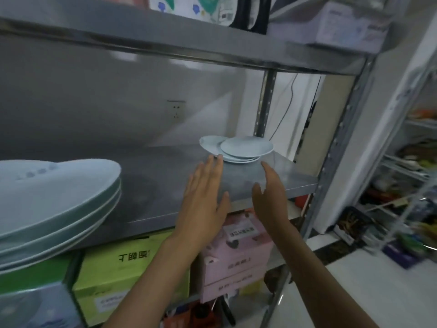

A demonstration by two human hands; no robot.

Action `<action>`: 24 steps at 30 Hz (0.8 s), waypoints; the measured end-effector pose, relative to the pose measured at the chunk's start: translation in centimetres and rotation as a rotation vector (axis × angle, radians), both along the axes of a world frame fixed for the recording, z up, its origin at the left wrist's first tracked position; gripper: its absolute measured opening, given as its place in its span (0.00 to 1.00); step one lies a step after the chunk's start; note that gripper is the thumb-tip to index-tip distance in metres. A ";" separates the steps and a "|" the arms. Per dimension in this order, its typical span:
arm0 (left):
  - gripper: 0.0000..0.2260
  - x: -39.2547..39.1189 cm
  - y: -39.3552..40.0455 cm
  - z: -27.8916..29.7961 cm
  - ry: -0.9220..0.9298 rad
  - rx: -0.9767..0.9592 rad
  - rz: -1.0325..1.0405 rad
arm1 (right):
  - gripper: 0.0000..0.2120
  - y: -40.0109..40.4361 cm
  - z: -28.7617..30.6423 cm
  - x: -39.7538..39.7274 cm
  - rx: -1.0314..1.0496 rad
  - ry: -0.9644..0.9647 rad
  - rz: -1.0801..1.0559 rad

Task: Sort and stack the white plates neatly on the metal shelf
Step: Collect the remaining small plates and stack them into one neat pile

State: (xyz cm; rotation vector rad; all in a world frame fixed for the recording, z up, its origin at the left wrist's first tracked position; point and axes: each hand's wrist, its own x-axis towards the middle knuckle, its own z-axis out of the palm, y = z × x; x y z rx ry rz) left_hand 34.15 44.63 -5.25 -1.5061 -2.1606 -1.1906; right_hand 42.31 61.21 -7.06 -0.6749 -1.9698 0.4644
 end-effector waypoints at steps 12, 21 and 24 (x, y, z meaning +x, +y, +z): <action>0.29 -2.5 9.9 -2.0 0.047 -0.125 0.114 | 0.26 12.6 0.8 -4.2 -0.278 -0.153 -0.003; 0.30 -3.2 11.9 -1.3 -0.071 0.021 0.122 | 0.23 16.2 0.8 -6.4 -0.347 -0.174 0.019; 0.30 -3.3 12.1 -1.2 -0.072 0.022 0.121 | 0.18 16.4 0.8 -6.5 -0.336 -0.157 0.048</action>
